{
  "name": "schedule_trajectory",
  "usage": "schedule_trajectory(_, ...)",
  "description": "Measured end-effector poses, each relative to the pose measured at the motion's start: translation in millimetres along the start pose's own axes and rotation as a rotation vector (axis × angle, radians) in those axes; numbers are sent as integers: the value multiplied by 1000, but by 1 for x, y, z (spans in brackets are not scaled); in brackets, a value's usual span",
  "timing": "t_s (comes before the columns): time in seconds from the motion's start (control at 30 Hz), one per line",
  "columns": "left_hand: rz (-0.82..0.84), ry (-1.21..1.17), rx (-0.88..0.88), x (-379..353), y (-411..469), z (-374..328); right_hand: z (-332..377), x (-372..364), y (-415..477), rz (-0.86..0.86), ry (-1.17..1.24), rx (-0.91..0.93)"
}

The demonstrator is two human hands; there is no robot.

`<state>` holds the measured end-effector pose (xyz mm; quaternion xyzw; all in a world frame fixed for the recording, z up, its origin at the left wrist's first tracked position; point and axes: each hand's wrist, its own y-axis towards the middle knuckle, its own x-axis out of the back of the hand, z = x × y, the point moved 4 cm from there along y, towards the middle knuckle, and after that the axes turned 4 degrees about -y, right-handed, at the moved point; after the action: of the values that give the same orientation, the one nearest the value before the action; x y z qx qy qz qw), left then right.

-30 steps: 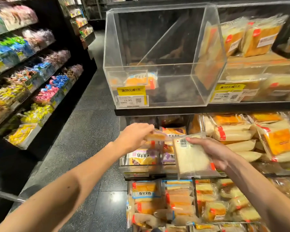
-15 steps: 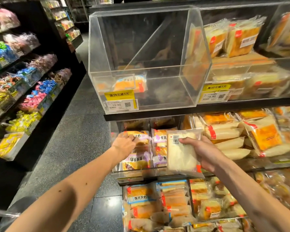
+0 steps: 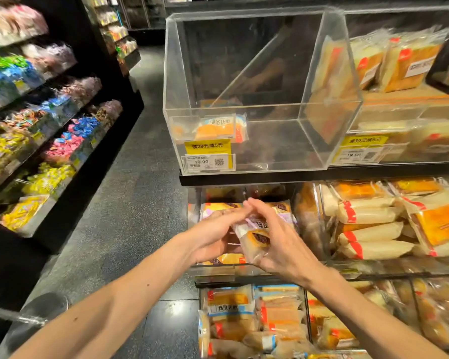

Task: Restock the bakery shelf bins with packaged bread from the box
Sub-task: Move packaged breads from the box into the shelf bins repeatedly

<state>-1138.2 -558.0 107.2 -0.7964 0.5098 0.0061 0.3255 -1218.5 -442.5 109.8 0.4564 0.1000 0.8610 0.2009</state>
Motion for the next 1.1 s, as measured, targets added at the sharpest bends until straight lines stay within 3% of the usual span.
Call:
schedule_trajectory(0.1, -92, -48, -52, 18, 3, 6, 1, 10, -2, 65, 190, -64)
schedule_trajectory(0.17, -170, 29, -97, 29, 3, -1, -11, 21, 0, -31, 243, -241)
schedule_trajectory(0.23, -195, 167, -162, 37, 5, -13, -36, 23, 5, -83, 213, -483)
schedule_trajectory(0.3, -175, 328, -221, 40, 9, -22, -56, 15, 9, -22, 288, -664)
schedule_trajectory(0.43, -239, 750, -249, 45, 19, -33, -56, -7, 14, 70, 481, -824)
schedule_trajectory(0.57, -282, 1266, -179, 52, 31, -32, -57, -29, 13, 51, 444, -901)
schedule_trajectory(0.77, -225, 1765, -121, 54, 44, -17, -51, -55, 23, 136, 274, -916)
schedule_trajectory(0.9, -197, 1920, -93, 58, 52, -3, -50, -66, 27, 165, 120, -937)
schedule_trajectory(1.1, -187, 2054, -184, 56, 46, 6, -49, -69, 20, 202, 13, -955)
